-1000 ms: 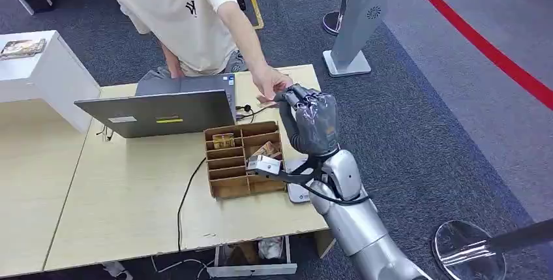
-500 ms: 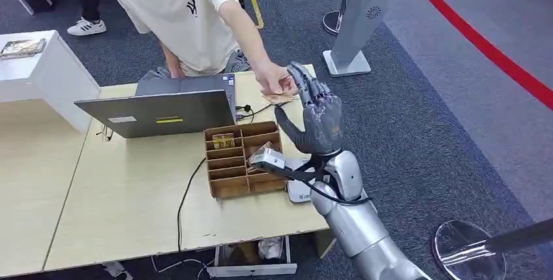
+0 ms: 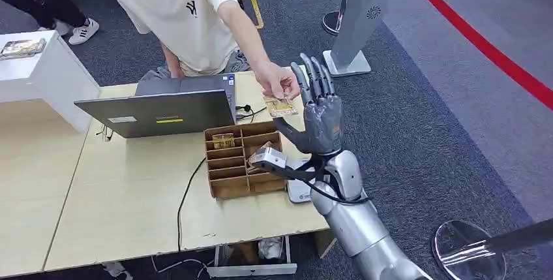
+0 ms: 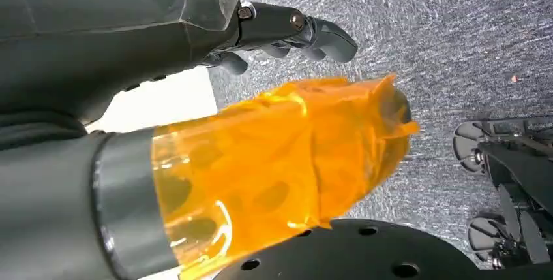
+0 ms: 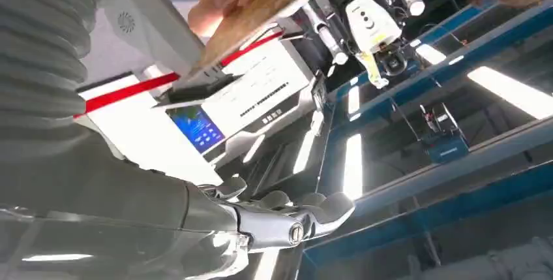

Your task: Pass the card to the sensor for recognition and then transmit it.

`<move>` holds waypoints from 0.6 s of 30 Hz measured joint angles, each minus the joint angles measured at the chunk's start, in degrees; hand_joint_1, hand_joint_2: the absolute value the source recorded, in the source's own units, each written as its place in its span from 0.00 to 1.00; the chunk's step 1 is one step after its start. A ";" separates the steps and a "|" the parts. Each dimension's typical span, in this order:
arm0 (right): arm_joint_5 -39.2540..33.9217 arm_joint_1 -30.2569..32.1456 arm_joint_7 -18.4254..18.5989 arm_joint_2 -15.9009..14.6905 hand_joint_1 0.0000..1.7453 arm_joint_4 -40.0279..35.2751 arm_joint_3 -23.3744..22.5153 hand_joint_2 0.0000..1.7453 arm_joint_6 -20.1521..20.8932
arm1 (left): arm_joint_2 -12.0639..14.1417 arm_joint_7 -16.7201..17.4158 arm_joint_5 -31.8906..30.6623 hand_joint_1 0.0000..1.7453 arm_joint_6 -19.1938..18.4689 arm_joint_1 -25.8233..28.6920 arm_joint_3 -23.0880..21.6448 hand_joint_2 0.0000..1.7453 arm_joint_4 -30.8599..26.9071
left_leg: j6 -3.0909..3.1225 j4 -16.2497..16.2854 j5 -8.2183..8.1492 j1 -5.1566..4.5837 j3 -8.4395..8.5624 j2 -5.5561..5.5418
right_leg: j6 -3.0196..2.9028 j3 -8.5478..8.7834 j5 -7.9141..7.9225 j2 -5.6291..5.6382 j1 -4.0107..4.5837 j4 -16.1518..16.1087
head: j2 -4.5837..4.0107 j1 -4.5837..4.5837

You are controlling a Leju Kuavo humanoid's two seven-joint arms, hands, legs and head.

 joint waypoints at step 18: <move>-4.44 -0.75 1.44 -0.42 1.00 -2.99 4.81 1.00 0.00 | 0.07 0.02 0.00 0.00 0.00 -0.01 -0.39 0.00 0.00 | 0.00 0.00 0.00 0.00 0.00 0.00 | 0.00 0.00 0.00 0.00 0.00 0.00 | 0.00 -0.02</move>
